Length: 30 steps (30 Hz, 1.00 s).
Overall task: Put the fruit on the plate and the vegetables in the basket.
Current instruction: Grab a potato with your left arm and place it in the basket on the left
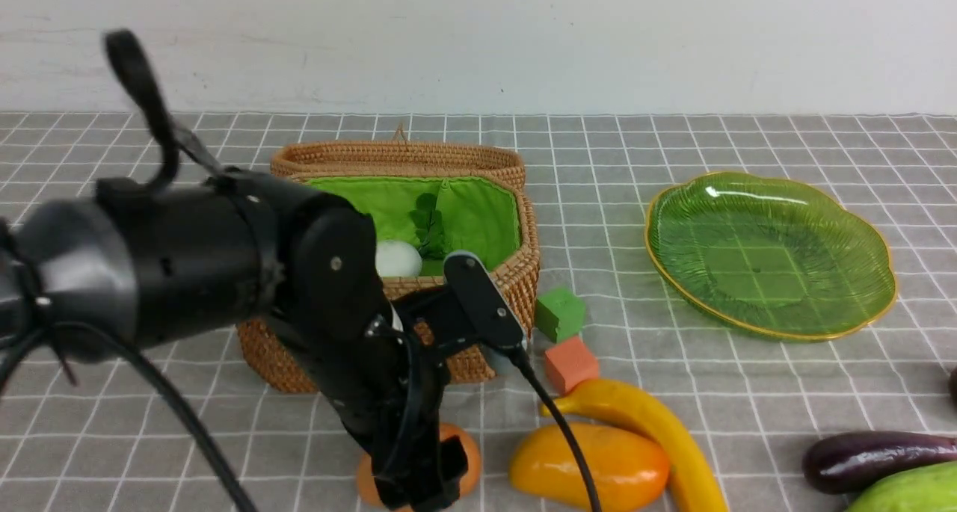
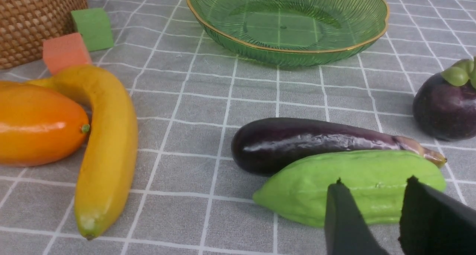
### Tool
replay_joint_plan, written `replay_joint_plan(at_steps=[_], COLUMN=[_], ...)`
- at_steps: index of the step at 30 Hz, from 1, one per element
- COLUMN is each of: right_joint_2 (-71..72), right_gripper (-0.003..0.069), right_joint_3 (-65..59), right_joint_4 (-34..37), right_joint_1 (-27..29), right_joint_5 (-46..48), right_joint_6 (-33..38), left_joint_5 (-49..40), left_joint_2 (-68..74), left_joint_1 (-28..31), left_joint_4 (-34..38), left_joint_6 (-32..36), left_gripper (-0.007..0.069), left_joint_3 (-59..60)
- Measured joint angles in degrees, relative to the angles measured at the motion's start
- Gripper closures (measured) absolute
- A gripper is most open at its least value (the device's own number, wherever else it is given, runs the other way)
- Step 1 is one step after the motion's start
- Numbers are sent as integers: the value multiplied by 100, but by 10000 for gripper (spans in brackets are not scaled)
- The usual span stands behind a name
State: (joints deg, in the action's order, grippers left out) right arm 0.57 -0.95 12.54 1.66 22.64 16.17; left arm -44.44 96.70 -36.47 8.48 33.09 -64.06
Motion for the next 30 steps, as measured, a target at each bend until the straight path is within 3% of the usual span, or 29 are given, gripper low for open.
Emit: replay_joint_plan(at_steps=[4, 15, 26, 30], right_joint_2=[0, 0, 0, 0], right_gripper=[417, 417, 417, 417], right_joint_3=[0, 0, 0, 0], right_joint_4=[0, 0, 0, 0], right_joint_1=[0, 0, 0, 0], right_joint_5=[0, 0, 0, 0], right_joint_6=[0, 0, 0, 0], left_joint_5=[514, 86, -736, -161], left_joint_2=[453, 647, -433, -949], left_joint_1=[32, 20, 53, 471], left_joint_4=[-281, -253, -476, -641], left_joint_6=[176, 301, 301, 315], left_gripper=[41, 75, 75, 75], left_joint_3=[-95, -84, -909, -1283])
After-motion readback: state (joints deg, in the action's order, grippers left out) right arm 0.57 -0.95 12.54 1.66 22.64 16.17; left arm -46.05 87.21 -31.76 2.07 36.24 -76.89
